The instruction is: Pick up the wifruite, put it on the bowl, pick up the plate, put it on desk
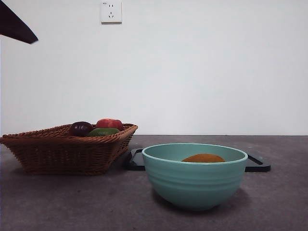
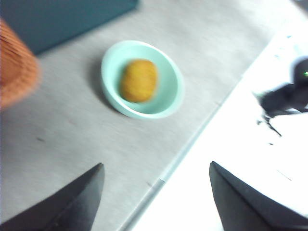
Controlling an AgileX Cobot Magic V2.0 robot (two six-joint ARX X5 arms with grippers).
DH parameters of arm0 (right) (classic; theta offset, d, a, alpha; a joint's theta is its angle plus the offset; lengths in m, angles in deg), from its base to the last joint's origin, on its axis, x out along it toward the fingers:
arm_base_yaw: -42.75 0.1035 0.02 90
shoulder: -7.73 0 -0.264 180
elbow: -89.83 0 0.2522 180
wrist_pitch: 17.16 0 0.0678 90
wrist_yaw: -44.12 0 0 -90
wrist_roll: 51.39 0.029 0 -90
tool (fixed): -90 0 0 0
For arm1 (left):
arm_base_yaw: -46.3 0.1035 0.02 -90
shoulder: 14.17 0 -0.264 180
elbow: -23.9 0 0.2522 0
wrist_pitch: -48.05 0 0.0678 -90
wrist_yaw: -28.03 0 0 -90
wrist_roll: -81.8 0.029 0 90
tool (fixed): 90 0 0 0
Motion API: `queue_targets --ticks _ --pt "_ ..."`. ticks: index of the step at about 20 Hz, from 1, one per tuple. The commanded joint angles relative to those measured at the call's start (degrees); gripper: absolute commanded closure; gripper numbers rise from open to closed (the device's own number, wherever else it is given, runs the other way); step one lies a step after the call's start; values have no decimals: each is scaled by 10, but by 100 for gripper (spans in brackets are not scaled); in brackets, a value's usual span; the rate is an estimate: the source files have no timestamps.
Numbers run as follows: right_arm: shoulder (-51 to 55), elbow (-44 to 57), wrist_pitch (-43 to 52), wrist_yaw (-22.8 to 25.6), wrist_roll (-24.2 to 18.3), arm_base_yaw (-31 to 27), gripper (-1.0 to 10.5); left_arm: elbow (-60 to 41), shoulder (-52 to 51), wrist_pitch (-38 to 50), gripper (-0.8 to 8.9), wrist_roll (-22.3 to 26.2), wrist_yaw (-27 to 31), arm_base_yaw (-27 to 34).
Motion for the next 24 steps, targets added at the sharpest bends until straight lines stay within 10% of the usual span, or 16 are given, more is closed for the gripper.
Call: queue_targets --ticks 1,10,24 --pt "-3 -10 3 2 -2 3 560 4 -4 3 471 7 -7 -4" --pt "-23 12 7 1 43 8 560 4 -4 4 471 7 -7 -3" --pt "-194 213 351 85 133 130 604 4 -4 5 471 7 -7 -3"
